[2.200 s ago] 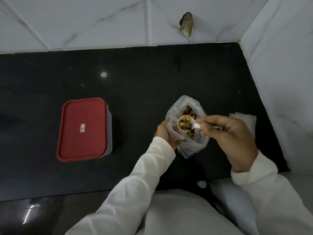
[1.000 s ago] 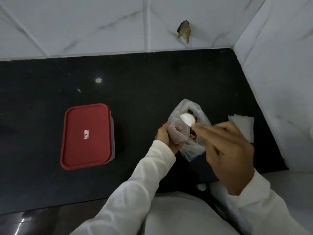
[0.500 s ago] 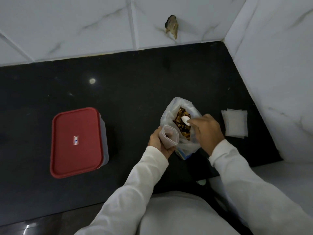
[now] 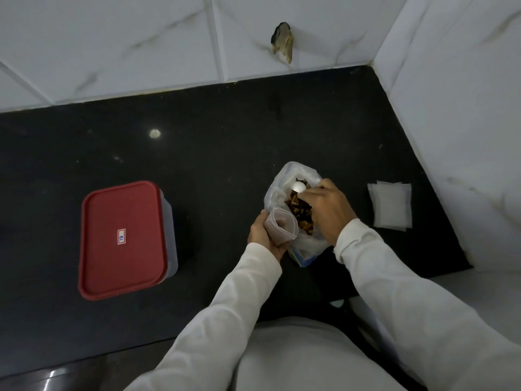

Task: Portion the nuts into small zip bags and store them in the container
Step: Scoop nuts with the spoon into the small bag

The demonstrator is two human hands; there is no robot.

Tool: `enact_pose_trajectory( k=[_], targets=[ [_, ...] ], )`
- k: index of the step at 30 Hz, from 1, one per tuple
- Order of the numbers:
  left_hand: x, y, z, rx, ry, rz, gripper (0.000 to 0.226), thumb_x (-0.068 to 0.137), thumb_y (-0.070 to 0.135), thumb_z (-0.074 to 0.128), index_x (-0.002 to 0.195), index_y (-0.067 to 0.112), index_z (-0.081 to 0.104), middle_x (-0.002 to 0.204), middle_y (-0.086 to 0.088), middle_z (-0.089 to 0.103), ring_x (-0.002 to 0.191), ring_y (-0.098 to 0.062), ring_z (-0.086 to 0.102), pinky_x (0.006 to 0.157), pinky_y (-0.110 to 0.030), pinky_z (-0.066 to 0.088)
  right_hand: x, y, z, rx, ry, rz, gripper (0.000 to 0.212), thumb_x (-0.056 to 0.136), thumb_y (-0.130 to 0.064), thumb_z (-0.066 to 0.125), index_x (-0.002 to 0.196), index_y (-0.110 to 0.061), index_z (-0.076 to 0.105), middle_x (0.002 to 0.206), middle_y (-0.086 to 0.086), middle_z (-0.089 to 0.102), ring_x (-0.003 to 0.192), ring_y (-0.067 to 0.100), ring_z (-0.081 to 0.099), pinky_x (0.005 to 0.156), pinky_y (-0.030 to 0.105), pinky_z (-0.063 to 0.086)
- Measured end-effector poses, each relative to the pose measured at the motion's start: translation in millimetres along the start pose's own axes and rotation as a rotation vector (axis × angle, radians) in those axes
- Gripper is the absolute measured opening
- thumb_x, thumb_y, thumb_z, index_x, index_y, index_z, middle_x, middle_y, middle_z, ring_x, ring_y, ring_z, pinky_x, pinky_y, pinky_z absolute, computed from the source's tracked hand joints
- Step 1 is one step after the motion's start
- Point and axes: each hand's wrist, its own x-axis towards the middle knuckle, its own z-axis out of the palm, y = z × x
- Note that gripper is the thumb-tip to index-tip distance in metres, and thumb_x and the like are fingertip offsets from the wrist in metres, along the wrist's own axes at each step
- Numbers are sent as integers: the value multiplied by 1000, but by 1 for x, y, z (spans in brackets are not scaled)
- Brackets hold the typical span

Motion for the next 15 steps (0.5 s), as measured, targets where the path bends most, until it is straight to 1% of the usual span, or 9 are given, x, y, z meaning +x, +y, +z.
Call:
enact_pose_trajectory(
  k=[2,3,6,7,9,11,13,15],
  targets=[
    [0,-1,2,-13,15,5,39,95,38,56,125,14,62,101,-13,68,88,-28,66,62,-36,56,-1,4,0,44,14,11,39,51,8,81,86,-8,76,76,8,69,85,28,61,65,29,52],
    [0,-2,4,-19,23,8,39,95,38,56,126,14,62,102,-13,68,89,-28,66,61,-37,56,-1,4,-2,68,14,29,39,51,7,83,86,-9,77,77,8,68,84,27,62,66,27,48],
    [1,-2,5,-37,46,8,41,95,39,55,129,17,60,104,-12,67,89,-27,65,60,-36,54,-1,3,-14,137,-48,127,36,71,-3,78,102,-20,76,100,8,64,95,23,60,77,19,36],
    [1,-2,5,-41,51,7,41,96,40,55,129,17,60,104,-12,67,89,-26,64,59,-36,53,-2,4,-17,164,-76,145,33,76,-4,75,104,-22,75,101,6,65,95,20,59,77,17,33],
    [1,-2,5,-43,56,9,43,96,41,54,130,17,59,103,-12,66,87,-26,64,59,-35,53,-6,3,-21,226,-94,172,27,82,-4,71,102,-20,76,96,3,70,90,13,58,76,16,34],
    [1,-2,5,-42,54,10,43,96,42,53,131,16,59,103,-12,66,87,-26,64,59,-35,53,-12,0,-21,294,-54,207,22,84,-3,68,97,-18,77,92,1,73,86,9,59,77,19,40],
    [0,-2,6,-47,49,8,41,97,42,53,129,16,59,103,-12,66,87,-26,64,60,-35,53,-11,1,-17,379,-41,245,20,84,-4,67,91,-20,78,89,-2,74,88,13,65,82,25,49],
    [-3,-1,7,-54,40,4,38,97,40,53,126,18,59,103,-12,65,89,-26,63,62,-36,53,-4,7,-14,443,-91,293,20,86,-7,67,86,-24,78,90,-5,74,91,14,66,90,30,51]
  ],
)
